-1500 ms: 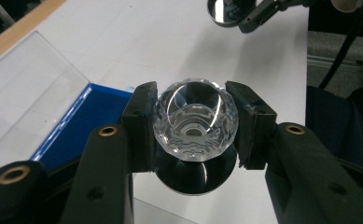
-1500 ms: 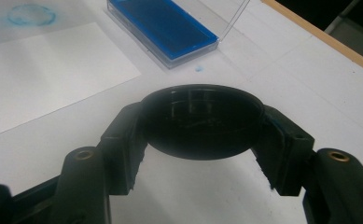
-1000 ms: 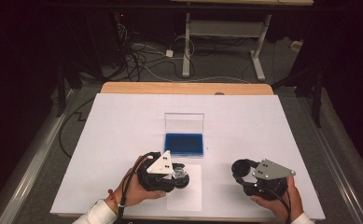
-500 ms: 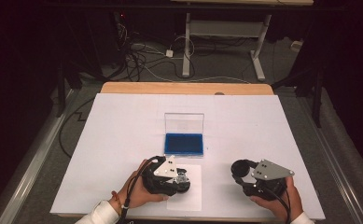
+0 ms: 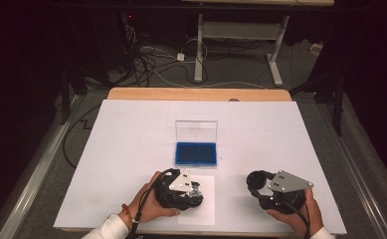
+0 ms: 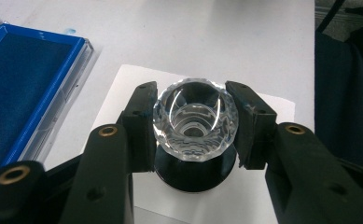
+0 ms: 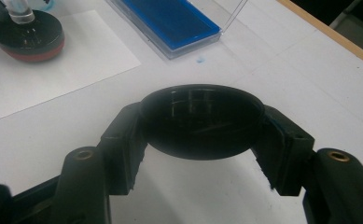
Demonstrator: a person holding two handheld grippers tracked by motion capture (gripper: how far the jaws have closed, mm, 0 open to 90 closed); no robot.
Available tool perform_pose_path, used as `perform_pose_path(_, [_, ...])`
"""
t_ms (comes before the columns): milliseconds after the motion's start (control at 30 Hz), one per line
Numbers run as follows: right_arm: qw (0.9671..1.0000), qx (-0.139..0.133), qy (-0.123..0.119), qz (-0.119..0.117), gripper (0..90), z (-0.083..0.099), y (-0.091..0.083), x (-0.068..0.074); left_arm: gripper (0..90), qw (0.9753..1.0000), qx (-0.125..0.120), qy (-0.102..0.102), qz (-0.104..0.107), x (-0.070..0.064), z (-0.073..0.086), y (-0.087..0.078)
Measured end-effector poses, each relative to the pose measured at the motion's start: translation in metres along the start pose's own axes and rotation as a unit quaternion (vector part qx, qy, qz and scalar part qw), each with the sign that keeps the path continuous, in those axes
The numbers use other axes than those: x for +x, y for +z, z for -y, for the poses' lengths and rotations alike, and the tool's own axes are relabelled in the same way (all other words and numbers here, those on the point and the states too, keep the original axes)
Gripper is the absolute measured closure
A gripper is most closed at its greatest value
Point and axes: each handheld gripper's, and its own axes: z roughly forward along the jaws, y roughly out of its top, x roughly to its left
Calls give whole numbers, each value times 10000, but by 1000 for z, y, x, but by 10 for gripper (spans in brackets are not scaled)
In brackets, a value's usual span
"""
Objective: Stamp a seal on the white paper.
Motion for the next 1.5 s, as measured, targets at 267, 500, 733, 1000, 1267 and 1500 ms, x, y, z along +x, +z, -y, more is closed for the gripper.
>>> perform_pose_path(267, [10000, 14, -19, 12, 392, 0, 0, 1, 549, 10000, -34, 2, 24, 1, 3, 5])
perform_pose_path(500, [10000, 23, -31, 16, 392, 0, 0, 0, 549, 9996, -182, -117, 159, 5, 10, 6])
perform_pose_path(733, [10000, 19, -51, 18, 392, 0, 0, 1, 549, 9996, -164, -134, 180, 6, 10, 6])
perform_pose_path(1000, [10000, 51, -81, 21, 392, 0, 1, 0, 549, 9998, -108, -125, 147, 5, 8, 7])
perform_pose_path(1267, [10000, 49, -71, 31, 392, 1, 1, -1, 548, 9996, -154, -156, 196, 6, 10, 7])
perform_pose_path(1500, [10000, 30, -35, 64, 392, 2, -2, -3, 547, 9995, -161, -170, 204, 7, 10, 8])
